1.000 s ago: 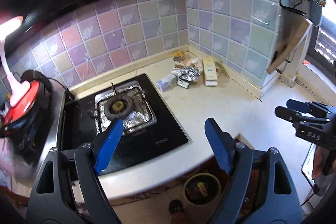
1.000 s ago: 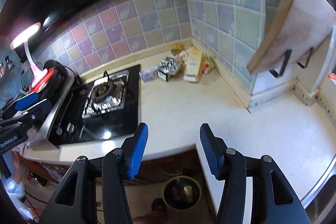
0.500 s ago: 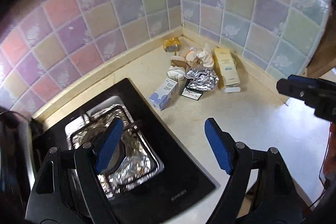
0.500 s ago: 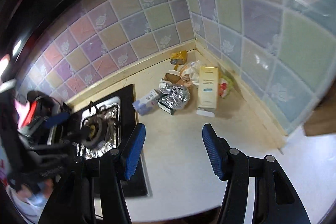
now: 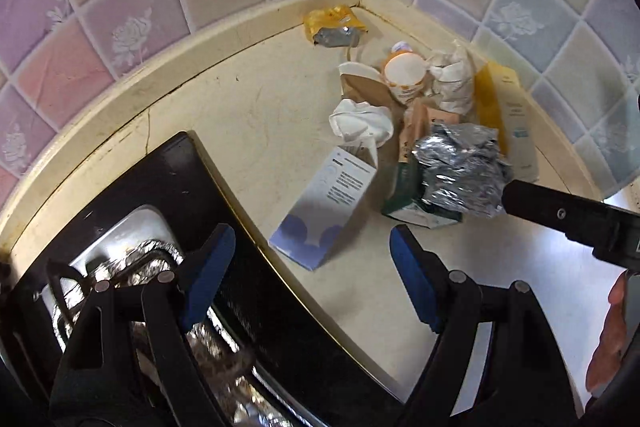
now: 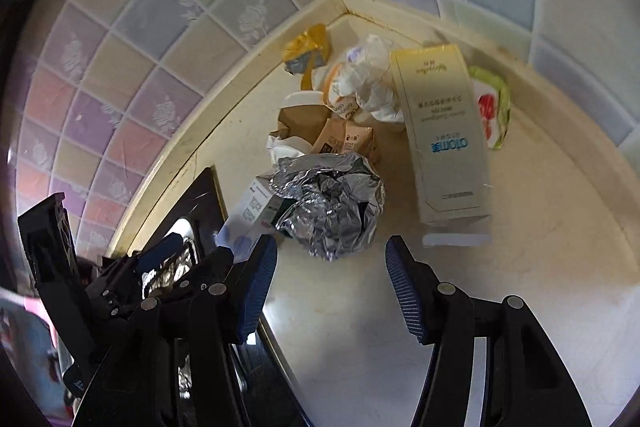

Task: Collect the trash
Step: 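Grasp the crumpled foil with the right tool while the left tool grasps the white paper box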

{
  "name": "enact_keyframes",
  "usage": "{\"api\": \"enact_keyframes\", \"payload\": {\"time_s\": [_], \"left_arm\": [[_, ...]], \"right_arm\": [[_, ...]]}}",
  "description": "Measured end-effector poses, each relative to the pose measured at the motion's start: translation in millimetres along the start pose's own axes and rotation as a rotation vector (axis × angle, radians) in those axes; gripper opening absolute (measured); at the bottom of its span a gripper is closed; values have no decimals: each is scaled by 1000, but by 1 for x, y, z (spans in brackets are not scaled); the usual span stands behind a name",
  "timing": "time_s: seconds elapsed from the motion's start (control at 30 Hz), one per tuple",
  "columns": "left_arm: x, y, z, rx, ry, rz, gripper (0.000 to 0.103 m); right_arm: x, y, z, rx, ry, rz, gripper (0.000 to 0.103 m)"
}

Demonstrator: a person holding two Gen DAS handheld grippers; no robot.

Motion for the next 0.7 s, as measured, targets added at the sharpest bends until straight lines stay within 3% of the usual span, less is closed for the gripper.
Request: {"api": "enact_keyframes", "payload": {"time_s": [0.3,0.43,0.57,0.7], "left_arm": [[-5,-42,5,58,19,-21,77],[-6,-57,4,103,36,-44,64],[-15,-63,4,121,40,-79,36],[-22,-54,7,96,43,-86,35]], "right_arm": [[-5,-50,11,0,-79,12,57],[-5,-57,10,-17,-71,7,52],[-5,-51,9,-48,-65,-1,43],[-9,-46,5,-88,-51,-20,41]]}}
Point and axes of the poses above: each gripper's, at about its wrist camera, not at the fingertips, and y roughly against the way its jaws point, x to its left, z to its top, the point moved 10 cm from there along -y, roughly the way its jaws point, and after that the axes turned 3 degrees about z, right-handed, at the moved point
